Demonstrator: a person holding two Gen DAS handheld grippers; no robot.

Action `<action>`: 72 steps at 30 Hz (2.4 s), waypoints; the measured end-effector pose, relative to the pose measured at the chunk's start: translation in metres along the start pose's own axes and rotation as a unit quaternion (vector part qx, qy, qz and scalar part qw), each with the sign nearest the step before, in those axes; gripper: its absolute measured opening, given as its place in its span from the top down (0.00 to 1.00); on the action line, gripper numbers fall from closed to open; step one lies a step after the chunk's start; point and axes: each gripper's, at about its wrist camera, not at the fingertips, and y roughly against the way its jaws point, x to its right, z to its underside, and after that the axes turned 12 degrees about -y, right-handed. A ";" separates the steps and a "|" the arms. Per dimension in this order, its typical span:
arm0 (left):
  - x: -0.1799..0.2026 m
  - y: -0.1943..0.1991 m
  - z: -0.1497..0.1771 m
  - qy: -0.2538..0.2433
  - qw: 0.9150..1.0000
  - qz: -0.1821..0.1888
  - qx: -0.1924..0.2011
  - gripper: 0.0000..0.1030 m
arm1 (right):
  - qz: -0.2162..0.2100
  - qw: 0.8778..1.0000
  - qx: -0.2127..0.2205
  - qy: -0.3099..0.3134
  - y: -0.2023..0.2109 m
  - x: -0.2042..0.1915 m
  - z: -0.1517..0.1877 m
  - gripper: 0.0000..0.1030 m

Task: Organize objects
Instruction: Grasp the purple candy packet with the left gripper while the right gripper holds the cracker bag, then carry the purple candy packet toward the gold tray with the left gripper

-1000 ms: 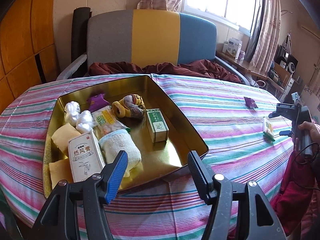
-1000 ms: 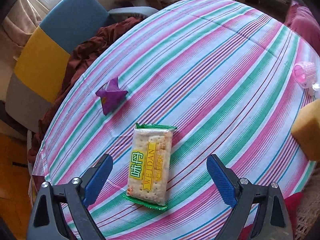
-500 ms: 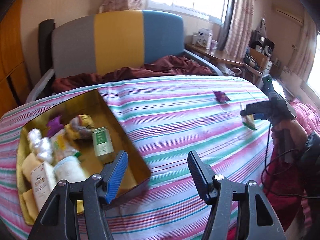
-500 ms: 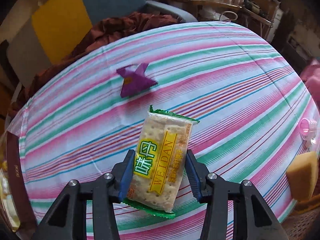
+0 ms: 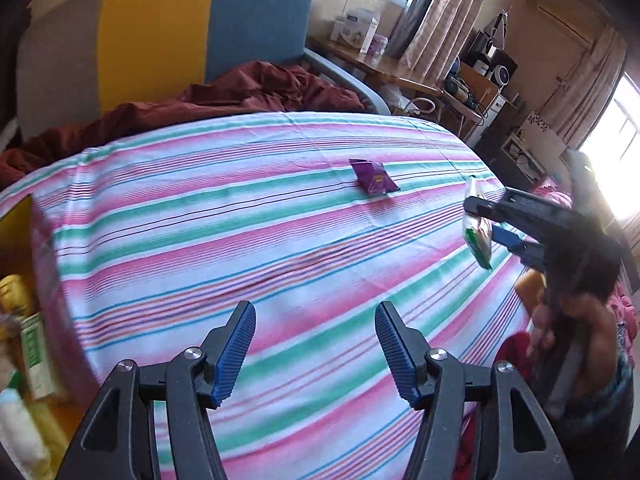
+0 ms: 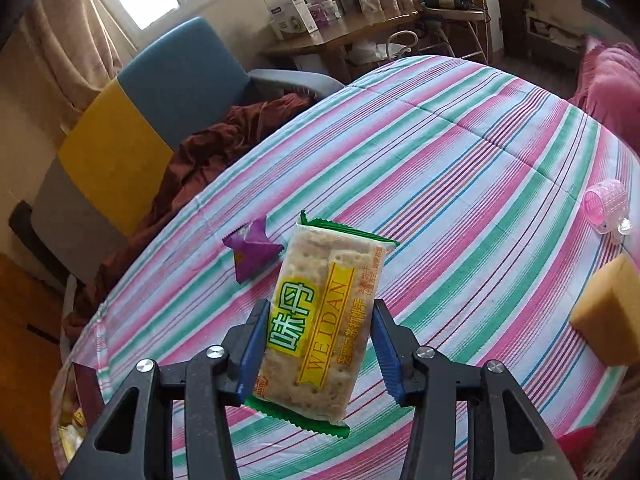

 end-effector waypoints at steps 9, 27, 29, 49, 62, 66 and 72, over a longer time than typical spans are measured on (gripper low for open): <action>0.023 -0.081 -0.069 -0.015 0.999 0.017 -0.030 0.39 | -0.093 0.993 -0.013 -0.071 -0.001 0.012 -0.007 0.51; 0.041 -0.206 -0.158 -0.004 0.999 -0.007 -0.053 0.44 | -0.153 0.984 -0.035 -0.089 -0.006 0.014 -0.009 0.49; 0.042 -0.201 -0.152 -0.022 0.998 -0.016 -0.054 0.61 | -0.151 0.984 -0.035 -0.082 -0.006 0.013 -0.009 0.50; 0.026 -0.023 0.076 -0.068 0.997 -0.044 0.001 0.68 | -0.029 0.995 -0.094 -0.014 -0.046 0.001 0.002 0.21; 0.024 -0.011 0.105 -0.085 0.995 -0.025 0.053 0.68 | 0.091 0.989 -0.095 0.071 -0.082 -0.022 0.006 0.13; 0.023 -0.013 0.107 -0.084 0.994 -0.023 0.062 0.68 | 0.128 0.978 -0.108 0.123 -0.108 -0.032 0.013 0.14; 0.020 -0.014 0.108 -0.074 0.995 -0.013 0.070 0.67 | 0.135 0.966 -0.087 0.203 -0.103 -0.050 0.027 0.53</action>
